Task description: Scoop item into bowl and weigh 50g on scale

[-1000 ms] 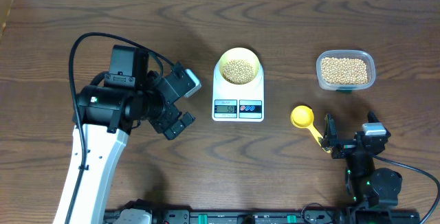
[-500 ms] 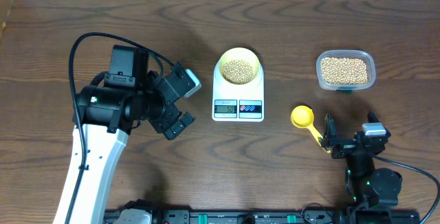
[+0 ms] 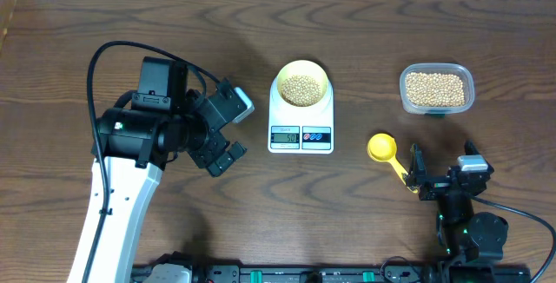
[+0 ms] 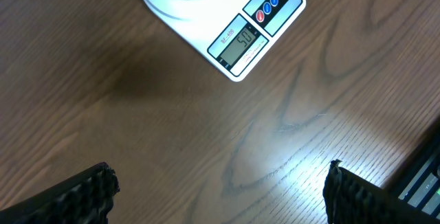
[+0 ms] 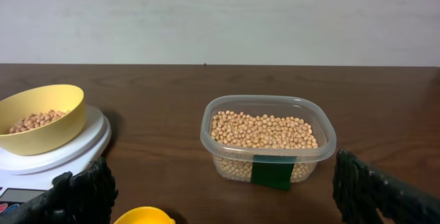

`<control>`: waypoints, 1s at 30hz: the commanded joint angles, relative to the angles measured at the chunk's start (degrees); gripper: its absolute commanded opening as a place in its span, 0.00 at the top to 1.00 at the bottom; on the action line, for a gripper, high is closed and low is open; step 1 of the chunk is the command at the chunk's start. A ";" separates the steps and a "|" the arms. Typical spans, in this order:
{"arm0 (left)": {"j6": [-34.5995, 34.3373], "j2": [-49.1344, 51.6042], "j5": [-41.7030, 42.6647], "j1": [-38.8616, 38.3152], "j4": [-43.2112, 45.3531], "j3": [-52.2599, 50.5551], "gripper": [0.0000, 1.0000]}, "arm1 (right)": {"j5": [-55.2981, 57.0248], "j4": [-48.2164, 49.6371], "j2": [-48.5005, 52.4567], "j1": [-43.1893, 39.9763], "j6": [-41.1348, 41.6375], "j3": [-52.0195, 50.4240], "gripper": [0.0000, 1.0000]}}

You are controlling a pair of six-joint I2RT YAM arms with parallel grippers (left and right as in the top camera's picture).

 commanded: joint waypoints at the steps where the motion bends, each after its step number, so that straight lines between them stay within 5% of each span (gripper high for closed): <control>1: 1.01 -0.02 0.90 0.20 -0.24 -0.37 0.02 | 0.44 -0.26 -0.52 0.50 -0.68 -0.09 0.01; 19: 0.70 -0.28 1.27 0.20 -2.64 -0.37 0.02 | 0.44 -0.26 -0.52 0.50 -0.68 -0.09 0.01; 25: -12.74 -5.73 -0.70 0.20 -4.50 -0.37 0.02 | 0.44 -0.26 -0.52 0.50 -0.68 -0.09 0.01; 30: -13.90 -14.93 -1.31 0.20 -10.69 -0.37 0.02 | 0.44 -0.26 -0.52 0.50 -0.68 -0.09 0.01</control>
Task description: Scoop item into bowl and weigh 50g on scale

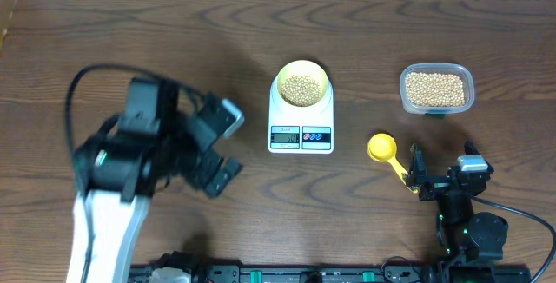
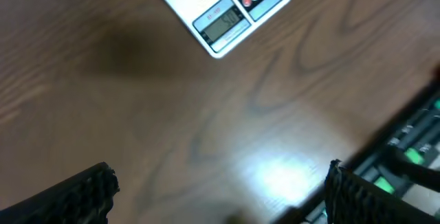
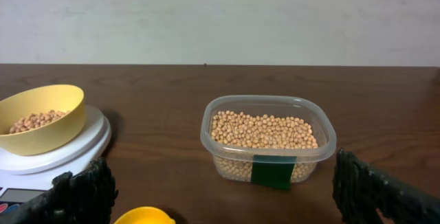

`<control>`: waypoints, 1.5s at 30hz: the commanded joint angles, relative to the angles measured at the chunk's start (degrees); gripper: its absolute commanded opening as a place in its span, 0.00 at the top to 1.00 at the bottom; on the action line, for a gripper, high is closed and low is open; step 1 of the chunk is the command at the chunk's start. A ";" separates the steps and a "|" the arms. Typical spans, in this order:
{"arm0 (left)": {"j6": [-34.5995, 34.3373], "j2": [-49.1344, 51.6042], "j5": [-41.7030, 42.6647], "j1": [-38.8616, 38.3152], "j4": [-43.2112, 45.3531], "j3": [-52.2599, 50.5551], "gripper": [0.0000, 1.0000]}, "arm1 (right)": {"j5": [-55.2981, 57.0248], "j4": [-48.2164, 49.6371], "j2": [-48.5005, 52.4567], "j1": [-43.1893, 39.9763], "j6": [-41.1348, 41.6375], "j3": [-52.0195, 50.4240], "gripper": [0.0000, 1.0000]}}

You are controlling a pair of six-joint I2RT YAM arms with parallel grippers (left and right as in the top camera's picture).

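Observation:
A yellow bowl [image 1: 301, 84] holding beans stands on the white scale [image 1: 301, 134], whose display shows in the left wrist view [image 2: 221, 23]. The clear tub of beans [image 1: 436, 89] sits at the back right, also in the right wrist view [image 3: 268, 141]. The yellow scoop [image 1: 383, 149] lies on the table between scale and tub, its bowl end at the bottom of the right wrist view [image 3: 144, 216]. My left gripper [image 1: 215, 166] hangs open left of the scale, empty. My right gripper [image 1: 445, 183] rests open near the front edge beside the scoop's handle.
The wooden table's front edge carries a black rail with cables [image 1: 304, 274]. My left arm's white link [image 1: 100, 231] stretches along the left front. A pale wall [image 3: 220, 18] stands behind the table.
My left arm has drawn back to the left and toward the front edge, so the scale sits farther off in its wrist view. The right arm, scoop, bowl and tub are unchanged.

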 commanded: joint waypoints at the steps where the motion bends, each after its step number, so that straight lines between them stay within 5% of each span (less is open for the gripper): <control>1: -3.58 -7.63 -1.03 0.20 -2.91 -0.39 0.02 | 0.44 -0.28 -0.50 0.50 -0.66 -0.09 0.01; 7: -12.63 -18.16 -2.21 0.20 -7.37 -0.39 0.02 | 0.44 -0.28 -0.50 0.50 -0.66 -0.09 0.01; 30: -13.92 -53.55 -3.87 0.20 -17.16 -0.63 0.02 | 0.44 -0.28 -0.50 0.50 -0.66 -0.09 0.01; 45: -13.92 -61.86 -8.61 2.69 -16.61 -1.62 0.02 | 0.44 -0.28 -0.50 0.50 -0.66 -0.09 0.01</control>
